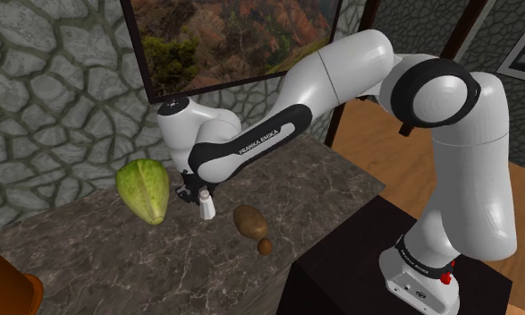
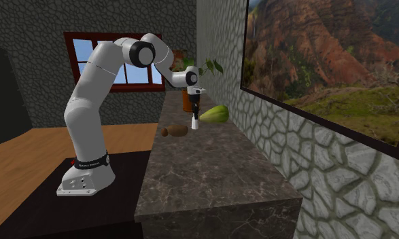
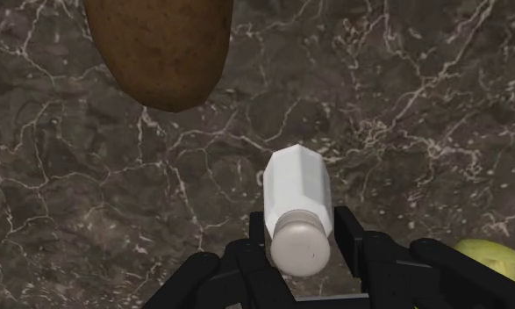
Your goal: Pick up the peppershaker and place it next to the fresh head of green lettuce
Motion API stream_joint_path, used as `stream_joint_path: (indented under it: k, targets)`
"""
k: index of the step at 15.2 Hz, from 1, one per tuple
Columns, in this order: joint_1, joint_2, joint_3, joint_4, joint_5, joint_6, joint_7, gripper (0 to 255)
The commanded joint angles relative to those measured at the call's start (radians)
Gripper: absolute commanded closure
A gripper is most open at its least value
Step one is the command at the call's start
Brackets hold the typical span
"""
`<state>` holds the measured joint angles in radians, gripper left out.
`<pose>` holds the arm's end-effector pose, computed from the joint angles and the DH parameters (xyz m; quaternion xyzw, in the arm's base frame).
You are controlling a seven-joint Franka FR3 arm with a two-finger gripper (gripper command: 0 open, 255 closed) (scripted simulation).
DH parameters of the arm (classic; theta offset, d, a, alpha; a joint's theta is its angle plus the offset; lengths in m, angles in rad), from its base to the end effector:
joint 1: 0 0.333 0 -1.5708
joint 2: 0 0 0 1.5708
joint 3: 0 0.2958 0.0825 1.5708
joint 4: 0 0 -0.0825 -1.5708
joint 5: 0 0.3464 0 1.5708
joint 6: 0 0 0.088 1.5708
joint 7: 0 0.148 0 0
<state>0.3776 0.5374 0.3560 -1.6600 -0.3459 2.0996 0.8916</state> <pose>0.4975 0.3855 0.2702 0.9980 -0.0074 0.0219 0.0584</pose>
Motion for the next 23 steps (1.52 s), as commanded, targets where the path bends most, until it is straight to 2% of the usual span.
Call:
stream_joint_path:
  k: [1, 8, 9, 14, 18, 23]
  targets:
    - [0.001, 0.004, -0.001, -0.006, -0.003, 0.01, 0.003, 255]
    - [0.001, 0.004, -0.001, -0.006, -0.003, 0.01, 0.003, 255]
    - [0.001, 0.004, -0.001, -0.006, -0.003, 0.01, 0.003, 0]
    - [0.001, 0.004, -0.001, -0.006, -0.003, 0.01, 0.003, 0]
    - [0.002, -0.047, 0.016, 0.046, 0.026, -0.09, -0.015, 0]
    - [0.002, -0.047, 0.016, 0.046, 0.026, -0.09, -0.015, 0]
